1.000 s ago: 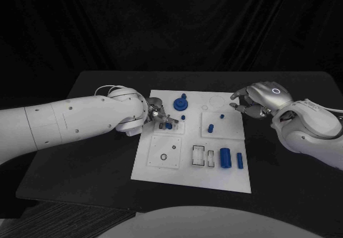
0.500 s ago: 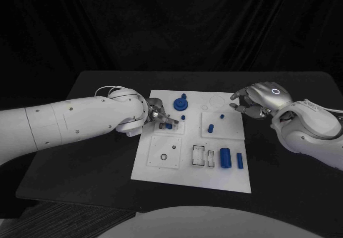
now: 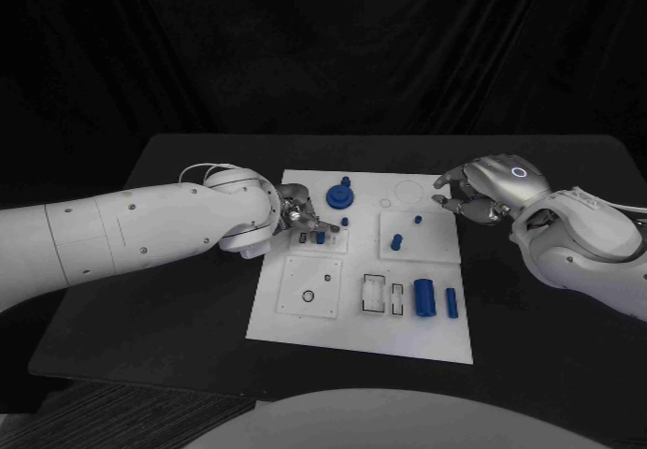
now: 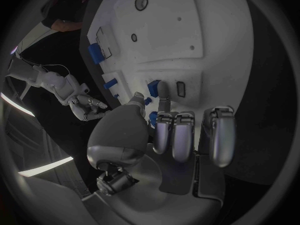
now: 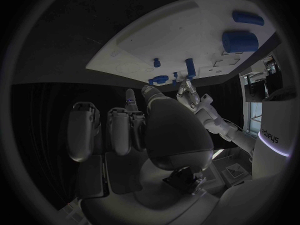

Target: Assemble the parts on the task board

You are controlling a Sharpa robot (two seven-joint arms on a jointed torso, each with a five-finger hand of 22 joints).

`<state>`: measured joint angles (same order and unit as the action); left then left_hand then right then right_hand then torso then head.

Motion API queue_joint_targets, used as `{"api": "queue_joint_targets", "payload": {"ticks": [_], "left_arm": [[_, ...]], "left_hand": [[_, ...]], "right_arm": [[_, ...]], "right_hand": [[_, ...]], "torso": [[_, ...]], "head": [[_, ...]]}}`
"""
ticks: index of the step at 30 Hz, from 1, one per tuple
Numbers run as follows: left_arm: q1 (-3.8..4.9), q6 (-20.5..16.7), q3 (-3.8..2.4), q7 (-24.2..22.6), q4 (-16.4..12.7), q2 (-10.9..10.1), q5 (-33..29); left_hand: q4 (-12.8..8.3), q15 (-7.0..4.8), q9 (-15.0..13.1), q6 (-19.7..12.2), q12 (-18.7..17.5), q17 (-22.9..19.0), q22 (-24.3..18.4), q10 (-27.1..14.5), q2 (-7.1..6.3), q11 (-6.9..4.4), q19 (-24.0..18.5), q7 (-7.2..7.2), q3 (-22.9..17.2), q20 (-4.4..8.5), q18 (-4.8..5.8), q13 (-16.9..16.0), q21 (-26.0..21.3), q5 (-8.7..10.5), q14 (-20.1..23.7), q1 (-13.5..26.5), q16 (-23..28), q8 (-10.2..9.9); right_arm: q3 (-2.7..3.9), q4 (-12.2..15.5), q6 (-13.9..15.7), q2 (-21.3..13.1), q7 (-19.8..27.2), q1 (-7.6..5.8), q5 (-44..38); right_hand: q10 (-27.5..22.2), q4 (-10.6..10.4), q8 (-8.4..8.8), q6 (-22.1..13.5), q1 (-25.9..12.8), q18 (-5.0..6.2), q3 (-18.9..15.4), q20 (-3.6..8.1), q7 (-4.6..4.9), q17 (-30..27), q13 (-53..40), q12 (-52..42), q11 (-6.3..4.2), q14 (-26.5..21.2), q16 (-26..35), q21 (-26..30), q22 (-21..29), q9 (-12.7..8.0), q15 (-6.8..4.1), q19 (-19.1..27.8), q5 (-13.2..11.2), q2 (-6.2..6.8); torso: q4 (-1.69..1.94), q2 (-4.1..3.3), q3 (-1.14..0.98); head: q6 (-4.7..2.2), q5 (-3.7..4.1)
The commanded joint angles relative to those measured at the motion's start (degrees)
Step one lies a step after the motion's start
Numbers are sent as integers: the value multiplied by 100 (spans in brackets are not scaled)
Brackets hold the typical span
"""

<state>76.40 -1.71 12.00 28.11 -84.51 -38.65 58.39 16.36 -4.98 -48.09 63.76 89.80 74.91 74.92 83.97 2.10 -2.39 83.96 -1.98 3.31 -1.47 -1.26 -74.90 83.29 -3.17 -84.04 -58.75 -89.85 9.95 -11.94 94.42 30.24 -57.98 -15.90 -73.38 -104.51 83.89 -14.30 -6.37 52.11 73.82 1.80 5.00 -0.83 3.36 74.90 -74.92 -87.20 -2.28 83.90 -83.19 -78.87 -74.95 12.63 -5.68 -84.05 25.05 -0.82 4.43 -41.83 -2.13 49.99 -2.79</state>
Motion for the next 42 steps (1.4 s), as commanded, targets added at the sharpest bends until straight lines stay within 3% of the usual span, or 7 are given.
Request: {"api": "queue_joint_targets", "payload": {"ticks": [1, 11, 17, 21, 23, 28, 42], "left_arm": [[-18, -91, 15, -70, -29, -12, 0], [-16, -22, 14, 17, -94, -33, 0], [-16, 0, 14, 106, -75, -68, 0], [-16, -80, 14, 90, -108, -118, 0], [-16, -147, 14, 66, -148, -156, 0], [-4, -376, 13, -53, -297, -290, 0], [224, -823, 11, -866, -567, -640, 0]], "left_hand": [[-9, 36, 216, 65, 20, 1509, 1216, 603, 39, 54, 176, -16, 56, -36, -49, -1510, 1, 9, -596, -46, -15, -127], [-12, 50, 447, 134, 20, 1509, 1225, 603, 71, 69, 182, -32, 99, -52, -48, -1510, 0, 4, -596, -94, -15, -259], [-35, 21, 422, 405, 20, 1509, 1230, 603, 96, 21, 184, 39, 112, -38, -51, -1510, -8, -37, -596, -174, -15, -127], [-35, -22, -209, 175, 20, 1509, 1255, 603, 92, -25, 209, 76, 159, 8, -43, -1510, 11, -165, -596, -270, -15, 352], [-30, -35, -1023, -219, 20, 1509, 1278, 603, 103, -36, 230, 98, 190, 30, -37, -1510, 24, -318, -596, -354, -15, 908], [-10, -39, -1504, -453, 20, 1509, 1299, 603, 81, -42, 256, 99, 256, 31, -28, -1510, 52, -334, -596, -353, -15, 1216], [33, -29, -1655, -671, 20, 1509, 1322, 603, 120, -19, 295, 69, 531, 24, -14, -1510, 101, -62, -596, -21, -15, 1214]], "right_arm": [[4, 0, 18, -5, -120, 15, -19], [4, -6, 22, 2, -130, 15, -19], [4, -4, 18, -1, -131, 15, -19], [4, -1, 19, -7, -128, 15, -19], [4, 2, 19, -9, -126, 16, -19], [4, 2, 21, -12, -124, 16, -19], [4, 17, 52, -38, -133, 16, -19]], "right_hand": [[408, 0, 20, 48, 51, 74, 32, -4, 11, 301, -1169, 21, 22, 389, 30, 18, -1170, -9, 14, -187, 27, 9], [409, 3, 22, 48, 54, 73, 36, -4, 12, 305, -1170, 21, 22, 389, 28, 15, -1170, -10, 14, -188, 29, 10], [409, 3, 22, 48, 54, 73, 36, -4, 12, 305, -1170, 21, 22, 389, 28, 15, -1170, -10, 14, -188, 29, 10], [409, 3, 22, 48, 54, 73, 36, -4, 12, 305, -1170, 21, 22, 389, 28, 15, -1170, -10, 14, -188, 29, 10], [409, 3, 22, 48, 54, 73, 36, -4, 12, 305, -1170, 21, 22, 389, 28, 15, -1170, -10, 14, -188, 29, 10], [409, 3, 22, 48, 54, 73, 36, -4, 12, 305, -1170, 21, 22, 389, 28, 15, -1170, -10, 14, -188, 29, 10], [397, 5, 24, 48, 54, 76, 41, -4, 14, 290, -1149, 39, 23, 387, 36, 30, -1166, -12, 14, -182, 31, 14]], "torso": [[-6, -2, -5], [-3, 3, -11], [2, 8, -9], [1, 1, -3], [4, 2, 1], [-1, -3, -1], [0, 2, -8]], "head": [[1, 1], [1, -8], [1, 9], [1, -3], [1, -1], [1, -18], [1, 23]]}}
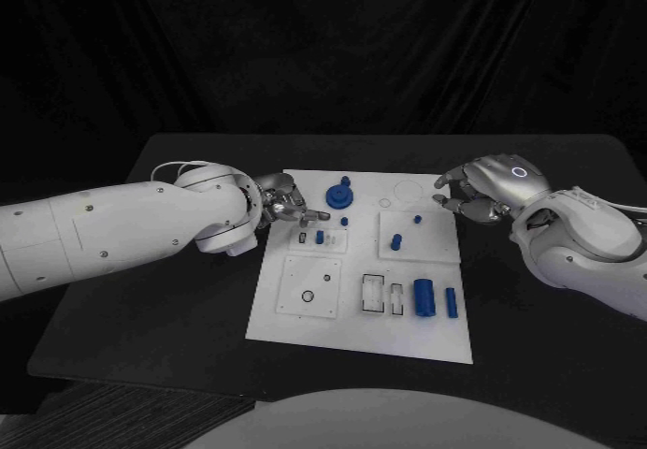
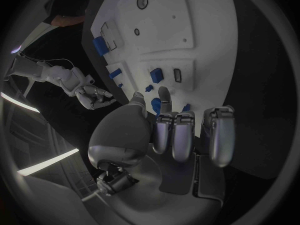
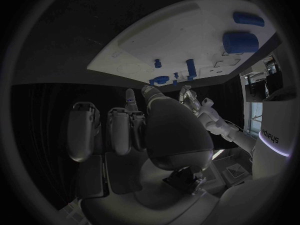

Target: Assemble the parts on the task board

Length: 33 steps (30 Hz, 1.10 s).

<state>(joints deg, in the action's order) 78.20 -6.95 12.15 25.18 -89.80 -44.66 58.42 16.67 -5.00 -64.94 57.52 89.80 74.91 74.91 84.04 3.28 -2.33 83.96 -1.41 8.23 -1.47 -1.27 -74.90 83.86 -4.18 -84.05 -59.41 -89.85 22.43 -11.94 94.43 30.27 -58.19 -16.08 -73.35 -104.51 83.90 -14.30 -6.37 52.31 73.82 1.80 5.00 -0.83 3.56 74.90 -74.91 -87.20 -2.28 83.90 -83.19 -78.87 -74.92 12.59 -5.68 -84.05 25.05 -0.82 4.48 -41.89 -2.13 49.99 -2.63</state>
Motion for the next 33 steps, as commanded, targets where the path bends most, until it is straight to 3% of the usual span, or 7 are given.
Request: {"api": "queue_joint_targets", "payload": {"ticks": [1, 4, 9, 17, 22, 27, 33], "left_arm": [[65, -327, -3, -672, -44, -64, -2], [182, -414, -3, -1050, -37, -151, -2], [381, -289, -3, -1204, 45, -240, 326], [480, 199, -3, -636, 451, -224, 958], [492, 294, -3, -482, 784, -91, 1041], [495, 366, -3, -423, 1055, 68, 1064], [495, 210, -3, -610, 1339, 251, 1074]], "left_hand": [[-1, -23, 66, -67, 20, 1509, 1324, 596, 6, -19, 298, 3, 69, 20, -12, -1510, 48, 54, -595, 56, -15, -75], [-14, -5, 167, -100, 20, 1509, 1331, 596, 16, 0, 308, -19, 116, 8, -8, -1510, 66, 69, -595, -34, -15, -179], [-561, 34, 675, -360, 20, 1509, 1357, 596, 140, 54, 346, -88, -409, -20, 11, -1510, 144, -922, -595, -1448, -15, -666], [-29, 128, 1022, -216, 20, 1509, 1411, 596, -22, 144, 440, -183, -246, -120, 52, -1510, 319, -428, -595, -950, -15, -727], [-11, 28, 660, 180, 20, 1509, 1418, 596, -22, 10, 451, -8, -151, -46, 56, -1510, 340, -464, -595, -600, -15, -222], [-11, -16, 707, 379, 20, 1509, 1417, 596, -11, -47, 450, 54, -147, 0, 56, -1510, 340, -494, -595, -550, -15, -256], [-21, 77, 2175, 140, 20, 1509, 1373, 596, -18, 137, 369, -216, -142, -56, 28, -1510, 207, -460, -595, -480, -15, -1697]], "right_arm": [[4, 20, 55, -23, -115, 13, -19], [4, 39, 82, -54, -118, 10, -19], [5, 93, 145, -119, -115, -12, -19], [5, 186, 260, -141, -74, -82, -19], [6, 177, 216, -121, -56, -93, -19], [5, 154, 176, -106, -47, -95, -19], [5, 142, 149, -100, -49, -95, -19]], "right_hand": [[389, 4, 25, 29, 52, 76, 43, -4, -5, 280, -1137, 51, 24, 385, 42, 31, -1169, -10, 14, -182, 32, 16], [388, 4, 25, 29, 52, 76, 43, -4, -5, 279, -1135, 52, 24, 385, 43, 32, -1168, -10, 14, -182, 32, 16], [297, -2, 22, 43, 42, 78, 51, -5, -2, 265, -976, 197, 23, 382, 51, 42, -1166, -11, 15, -179, 34, 15], [326, 10, -2, 171, 24, 62, 134, 22, -7, -67, -865, 317, 36, 335, 248, -30, -1188, -21, -25, -215, 53, 11], [365, 21, -38, 277, 3, 52, 157, 23, -10, -62, -883, 305, 73, 347, 238, -70, -1201, -13, -15, -231, 75, 6], [377, 27, -118, 491, -32, 51, 171, -1, -9, -80, -870, 327, 126, 351, 241, -66, -1199, 14, 19, -230, 70, 6], [380, 26, -127, 530, -43, 50, 173, -9, 6, -85, -870, 329, 147, 351, 242, -69, -1200, 16, 30, -231, 70, 8]], "torso": [[-4, 7, -9], [-7, 4, -9], [-12, 1, -10], [-9, -9, -5], [1, -24, 1], [-13, -43, 3], [-3, -76, 23]], "head": [[1, 8], [1, 10], [1, 19], [1, 36], [1, 23], [1, -27], [1, -7]]}}
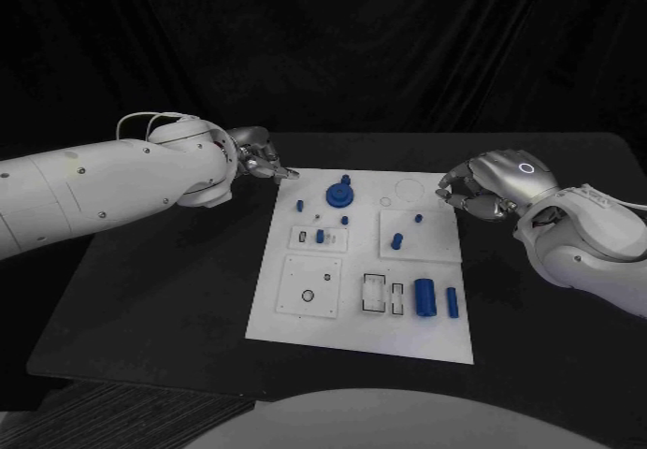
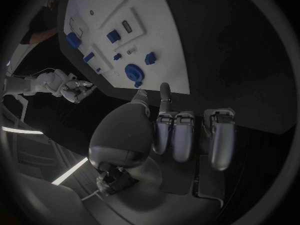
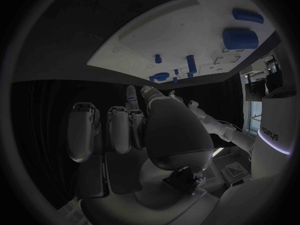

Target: Assemble the parts on the task board

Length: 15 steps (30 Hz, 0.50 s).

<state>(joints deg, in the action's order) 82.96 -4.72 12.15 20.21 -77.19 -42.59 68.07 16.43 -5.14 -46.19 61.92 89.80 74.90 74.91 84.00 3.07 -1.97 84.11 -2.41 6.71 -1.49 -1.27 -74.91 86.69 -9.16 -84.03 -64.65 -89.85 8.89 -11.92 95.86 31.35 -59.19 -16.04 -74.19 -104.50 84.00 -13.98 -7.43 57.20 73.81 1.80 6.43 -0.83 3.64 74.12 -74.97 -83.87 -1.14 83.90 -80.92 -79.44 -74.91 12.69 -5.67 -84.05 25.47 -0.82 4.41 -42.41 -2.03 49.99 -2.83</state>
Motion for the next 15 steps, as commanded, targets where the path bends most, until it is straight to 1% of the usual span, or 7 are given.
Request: {"api": "queue_joint_targets", "payload": {"ticks": [1, 4, 7, 11, 12, 13, 15], "left_arm": [[18, -61, -4, -177, 109, 62, 110], [17, -197, -4, -350, 160, 86, 111], [17, -311, -4, -528, 206, 105, 112], [16, -284, -4, -633, 272, 131, 112], [16, -261, -4, -634, 287, 138, 112], [15, -226, -3, -636, 302, 146, 112], [15, -181, -3, -625, 319, 156, 112]], "left_hand": [[-11, 212, 666, -652, 20, 1510, 1362, 600, -5, 234, 331, -259, -5, -133, 24, -1509, -111, 75, -597, -11, -15, -527], [-15, 280, 1450, -1136, 20, 1510, 1350, 600, -20, 278, 302, -362, -44, -232, 9, -1509, -150, 101, -597, -149, -15, -542], [-30, 148, 2652, -2901, -342, 1510, 1315, 407, -57, 102, 228, -146, -89, -136, -20, -1330, -260, 129, -597, -317, -15, -602], [-21, 5, 3124, -3436, -554, 1510, 1313, 302, -70, -108, 220, 221, -100, -27, -25, -1218, -268, 139, -597, -353, -15, -621], [-6, -14, 2674, -2123, -483, 1510, 1322, 345, -66, -113, 238, 112, -86, 10, -15, -1250, -240, 160, -597, -317, -15, -364], [-3, 4, 2665, -1871, -451, 1510, 1323, 364, -64, -65, 240, 38, -77, 11, -14, -1265, -236, 161, -597, -296, -15, -266], [2, 201, 2446, -150, -70, 1510, 1337, 556, -45, 178, 269, -138, -20, -111, 4, -1462, -192, 145, -597, -128, -15, 478]], "right_arm": [[4, -2, 35, 0, -56, -12, -19], [3, -10, 15, -1, -64, -12, -19], [3, -22, -3, 0, -71, -11, -19], [3, -47, 0, 16, -69, -10, -19], [3, -51, 2, 18, -68, -10, -19], [3, -55, 5, 19, -68, -10, -19], [3, -61, 10, 19, -66, -10, -19]], "right_hand": [[369, -5, -20, 41, -43, 50, 29, -9, -2, -7, -864, -4, 33, 351, 14, -12, -1202, 6, 29, -231, 27, 7], [369, -5, -20, 42, -43, 52, 30, -9, -2, -12, -862, -2, 33, 350, 17, -7, -1200, 6, 30, -229, 27, 7], [367, -3, -19, 41, -41, 52, 31, -10, -3, -14, -859, 2, 32, 350, 18, -4, -1199, 5, 30, -228, 28, 8], [365, 11, -7, 34, -28, 54, 41, -11, -7, -23, -852, 10, 19, 348, 23, -1, -1198, -1, 25, -227, 31, 11], [367, 14, -3, 30, -25, 53, 44, -11, -7, -27, -855, 7, 15, 347, 25, -4, -1199, -3, 23, -228, 32, 12], [366, 18, 1, 27, -22, 53, 47, -10, -8, -22, -854, 9, 12, 347, 22, -6, -1200, -5, 20, -228, 33, 13], [365, 22, 6, 22, -18, 55, 50, -9, -8, -19, -851, 13, 6, 348, 20, 1, -1198, -7, 17, -226, 34, 13]], "torso": [[5, -30, 15], [4, -46, 17], [8, -64, 23], [8, -69, 26], [4, -72, 26], [2, -73, 25], [8, -66, 22]], "head": [[1, 15], [1, 29], [1, 27], [1, 26], [1, 25], [1, 23], [1, 38]]}}
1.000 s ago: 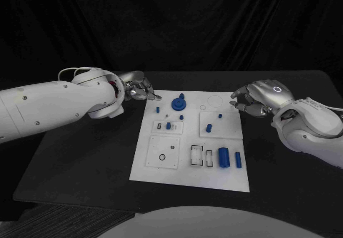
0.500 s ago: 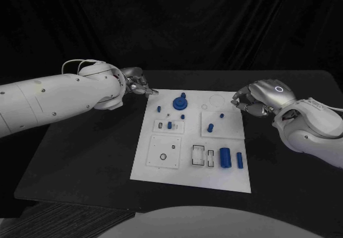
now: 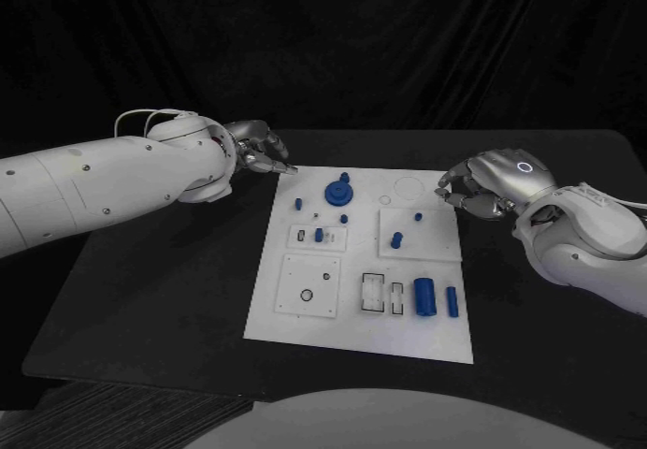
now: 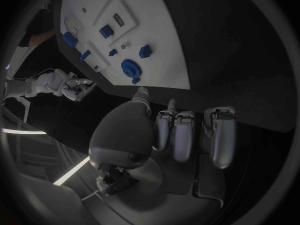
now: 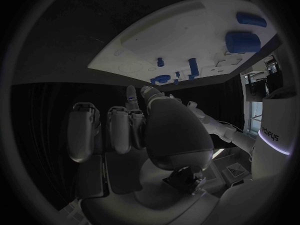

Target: Assemble the parts on the task board

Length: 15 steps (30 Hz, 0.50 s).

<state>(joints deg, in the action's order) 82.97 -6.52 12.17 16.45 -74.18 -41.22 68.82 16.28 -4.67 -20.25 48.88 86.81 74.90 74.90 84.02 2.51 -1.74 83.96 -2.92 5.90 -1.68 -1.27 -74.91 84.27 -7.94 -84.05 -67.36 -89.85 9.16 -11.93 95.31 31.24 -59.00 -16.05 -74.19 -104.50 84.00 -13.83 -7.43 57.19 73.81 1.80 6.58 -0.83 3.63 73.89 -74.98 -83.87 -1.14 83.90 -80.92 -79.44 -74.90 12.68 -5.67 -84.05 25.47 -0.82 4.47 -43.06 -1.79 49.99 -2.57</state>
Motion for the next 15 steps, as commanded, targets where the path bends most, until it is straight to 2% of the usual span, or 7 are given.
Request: {"api": "queue_joint_targets", "payload": {"ticks": [1, 4, 6, 11, 15], "left_arm": [[14, 16, -4, -243, 21, 22, 37], [13, 114, -4, -215, 40, 36, 37], [13, 229, -4, -179, 65, 56, 37], [8, 491, -4, -85, 96, 99, 37], [1, 667, -4, -11, 94, 136, 37]], "left_hand": [[21, 144, -159, 1284, 319, 1510, 1341, 598, 7, 127, 293, -69, 72, -105, 5, -1509, 62, 7, -595, 169, -15, 479], [24, 110, -205, 1461, 319, 1510, 1353, 598, 0, 86, 317, -19, 92, -112, 9, -1509, 101, -6, -595, 212, -15, 520], [26, 48, -378, 1761, 319, 1510, 1390, 598, -13, 2, 388, 87, 127, -77, 35, -1509, 214, -42, -595, 306, -15, 683], [28, -11, -652, 1874, 319, 1510, 1393, 598, -27, -62, 395, 159, 134, -20, 37, -1509, 226, -85, -595, 347, -15, 824], [40, -66, -1100, 1945, 319, 1510, 1396, 598, -7, -129, 402, 237, 184, 45, 39, -1509, 237, -74, -595, 547, -15, 1058]], "right_arm": [[4, -7, 23, 0, -65, -9, -19], [4, -14, 26, -3, -62, -8, -19], [4, -17, 29, -4, -61, -8, -19], [4, -22, 43, -1, -54, -8, -19], [4, -32, 48, 2, -47, -7, -18]], "right_hand": [[364, 6, 6, 23, -18, 55, 35, -9, -7, 4, -850, 13, 6, 348, 20, 1, -1198, -6, 17, -226, 34, 13], [364, 9, 12, 15, -16, 55, 38, -8, -7, -2, -848, 16, 0, 346, 24, 0, -1198, -9, 14, -226, 36, 15], [362, 13, 20, 7, -15, 57, 40, -6, -7, -3, -844, 21, -6, 346, 24, 5, -1197, -13, 10, -224, 37, 17], [361, 19, 40, -15, -14, 58, 47, -1, -6, -6, -843, 25, -28, 345, 24, 7, -1196, -23, -1, -223, 40, 24], [360, 21, 48, -24, -14, 58, 48, 1, -7, -11, -842, 26, -33, 344, 27, 6, -1196, -26, -4, -223, 41, 27]], "torso": [[1, 0, -3], [0, 2, -5], [6, 0, -6], [1, 1, -2], [-1, -4, 2]], "head": [[1, 14], [1, 15], [1, 16], [1, 0], [1, 4]]}}
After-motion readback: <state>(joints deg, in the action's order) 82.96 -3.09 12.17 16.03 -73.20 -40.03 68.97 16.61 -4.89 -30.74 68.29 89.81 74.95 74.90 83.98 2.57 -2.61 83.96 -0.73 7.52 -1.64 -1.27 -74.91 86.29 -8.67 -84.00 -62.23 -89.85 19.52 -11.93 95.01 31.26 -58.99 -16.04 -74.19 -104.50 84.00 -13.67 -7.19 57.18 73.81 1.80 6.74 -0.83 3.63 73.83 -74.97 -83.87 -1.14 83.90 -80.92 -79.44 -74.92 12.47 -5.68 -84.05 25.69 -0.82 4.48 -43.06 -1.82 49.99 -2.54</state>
